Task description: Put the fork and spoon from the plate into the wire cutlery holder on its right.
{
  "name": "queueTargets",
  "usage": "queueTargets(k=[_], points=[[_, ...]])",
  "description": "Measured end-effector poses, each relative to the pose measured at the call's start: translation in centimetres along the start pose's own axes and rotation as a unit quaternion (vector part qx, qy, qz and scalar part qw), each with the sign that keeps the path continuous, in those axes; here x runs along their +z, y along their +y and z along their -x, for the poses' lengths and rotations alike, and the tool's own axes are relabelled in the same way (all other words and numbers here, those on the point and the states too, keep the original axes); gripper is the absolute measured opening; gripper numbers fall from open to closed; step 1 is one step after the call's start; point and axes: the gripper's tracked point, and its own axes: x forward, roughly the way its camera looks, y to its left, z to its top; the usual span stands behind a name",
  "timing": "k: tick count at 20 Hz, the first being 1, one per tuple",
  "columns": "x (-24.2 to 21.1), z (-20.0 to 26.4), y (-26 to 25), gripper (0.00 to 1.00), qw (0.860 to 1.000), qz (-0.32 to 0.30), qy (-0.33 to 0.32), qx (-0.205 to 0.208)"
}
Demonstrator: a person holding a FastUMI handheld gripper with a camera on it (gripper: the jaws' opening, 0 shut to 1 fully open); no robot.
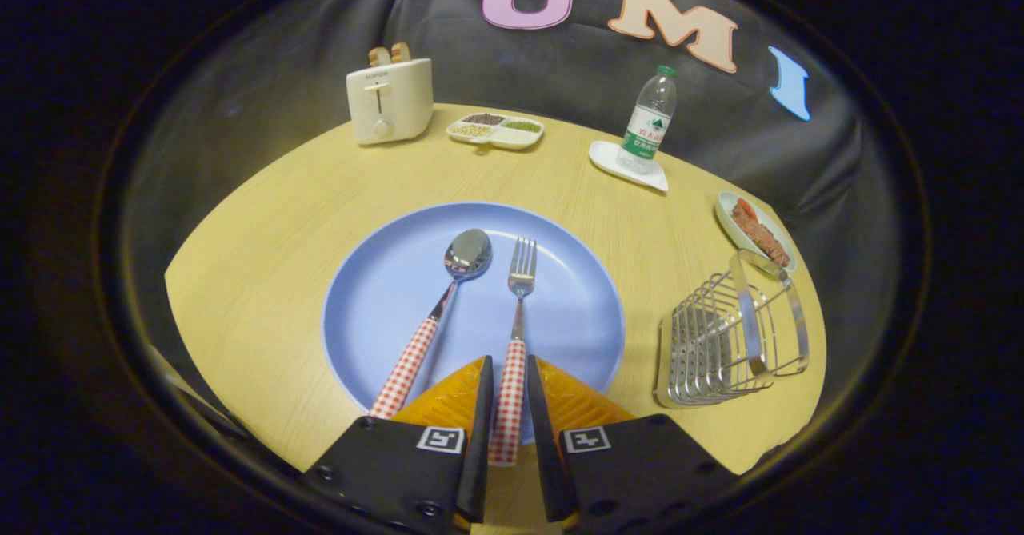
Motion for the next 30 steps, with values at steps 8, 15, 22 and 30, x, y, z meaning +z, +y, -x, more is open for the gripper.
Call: queueTargets(k=[8,15,22,30], points=[[0.1,2.6,-1.4,0.12,1.0,-0.013,0.026,-0.011],[2.4,5.2,-2.6,0.1,1.0,-0.004,0.028,0.009],[4.5,8.0,-5.7,0.1,0.999,0.018,0.023,0.022],[5.6,10.3,-11.0,0.1,0.998,0.016,0.043,0.044]])
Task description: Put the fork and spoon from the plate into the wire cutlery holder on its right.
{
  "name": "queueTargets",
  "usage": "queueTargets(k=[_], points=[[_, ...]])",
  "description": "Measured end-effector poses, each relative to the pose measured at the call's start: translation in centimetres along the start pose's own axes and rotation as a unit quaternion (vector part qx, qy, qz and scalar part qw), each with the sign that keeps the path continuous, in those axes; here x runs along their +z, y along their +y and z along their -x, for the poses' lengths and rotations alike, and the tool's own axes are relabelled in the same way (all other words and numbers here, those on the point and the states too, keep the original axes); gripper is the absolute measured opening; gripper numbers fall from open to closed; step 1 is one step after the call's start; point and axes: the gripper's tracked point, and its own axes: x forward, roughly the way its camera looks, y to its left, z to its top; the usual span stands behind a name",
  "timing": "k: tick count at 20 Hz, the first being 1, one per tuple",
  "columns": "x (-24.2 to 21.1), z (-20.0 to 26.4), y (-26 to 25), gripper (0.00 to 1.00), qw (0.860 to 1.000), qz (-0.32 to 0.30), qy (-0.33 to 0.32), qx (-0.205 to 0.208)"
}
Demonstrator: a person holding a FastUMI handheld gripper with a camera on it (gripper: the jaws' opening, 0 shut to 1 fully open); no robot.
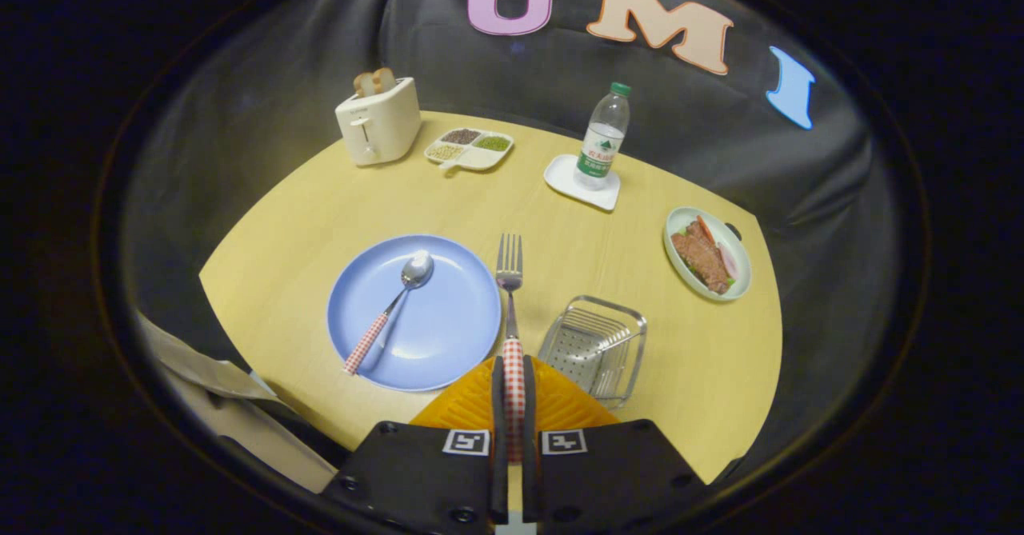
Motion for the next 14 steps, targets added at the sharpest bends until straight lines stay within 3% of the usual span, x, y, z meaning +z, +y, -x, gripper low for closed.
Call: queueTargets(k=[14], points=[[-4.3,3.8,-6.8,0.1,0.993,0.085,0.078,0.027]])
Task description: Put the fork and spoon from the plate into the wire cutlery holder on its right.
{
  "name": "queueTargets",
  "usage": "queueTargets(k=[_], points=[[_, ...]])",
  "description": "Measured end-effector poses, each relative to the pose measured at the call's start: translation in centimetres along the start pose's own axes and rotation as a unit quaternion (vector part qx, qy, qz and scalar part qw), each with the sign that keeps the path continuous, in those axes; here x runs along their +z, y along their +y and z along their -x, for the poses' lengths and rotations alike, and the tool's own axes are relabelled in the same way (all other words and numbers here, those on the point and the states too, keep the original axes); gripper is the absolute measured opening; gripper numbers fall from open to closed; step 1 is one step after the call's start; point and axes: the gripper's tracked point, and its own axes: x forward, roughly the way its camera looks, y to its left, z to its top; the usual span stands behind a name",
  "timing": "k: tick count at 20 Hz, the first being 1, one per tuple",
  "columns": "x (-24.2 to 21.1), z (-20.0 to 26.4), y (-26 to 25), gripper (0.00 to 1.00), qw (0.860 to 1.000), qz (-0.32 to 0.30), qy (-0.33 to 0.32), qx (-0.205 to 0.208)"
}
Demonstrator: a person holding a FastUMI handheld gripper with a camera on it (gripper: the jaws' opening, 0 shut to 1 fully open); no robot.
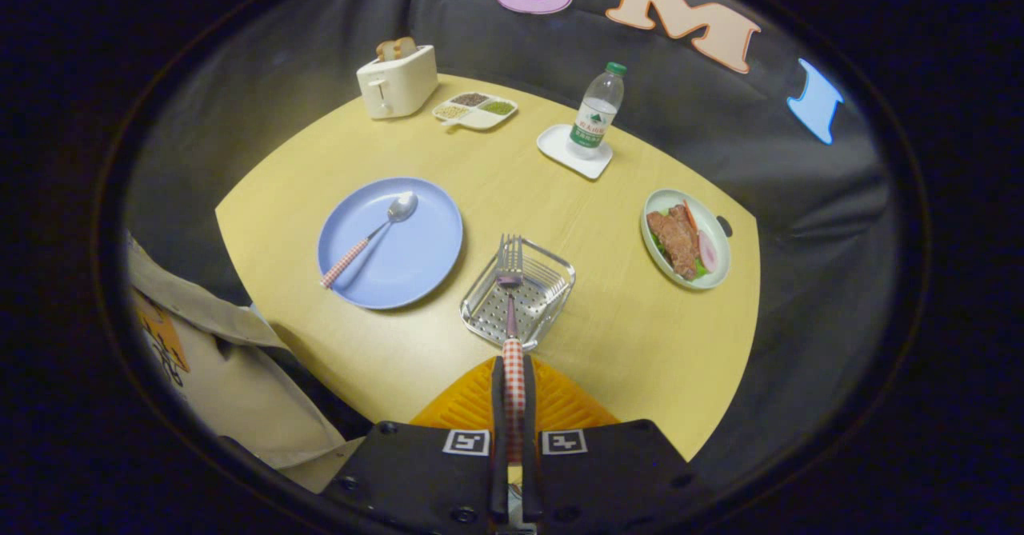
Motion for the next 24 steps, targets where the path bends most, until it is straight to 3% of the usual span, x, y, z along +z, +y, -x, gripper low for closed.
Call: queueTargets(k=[8,24], points=[[-1.8,-1.1,-0.4,0.1,0.996,0.029,0.071,0.034],[0.1,-4.6,-0.7,0.11,0.982,0.05,0.173,0.049]])
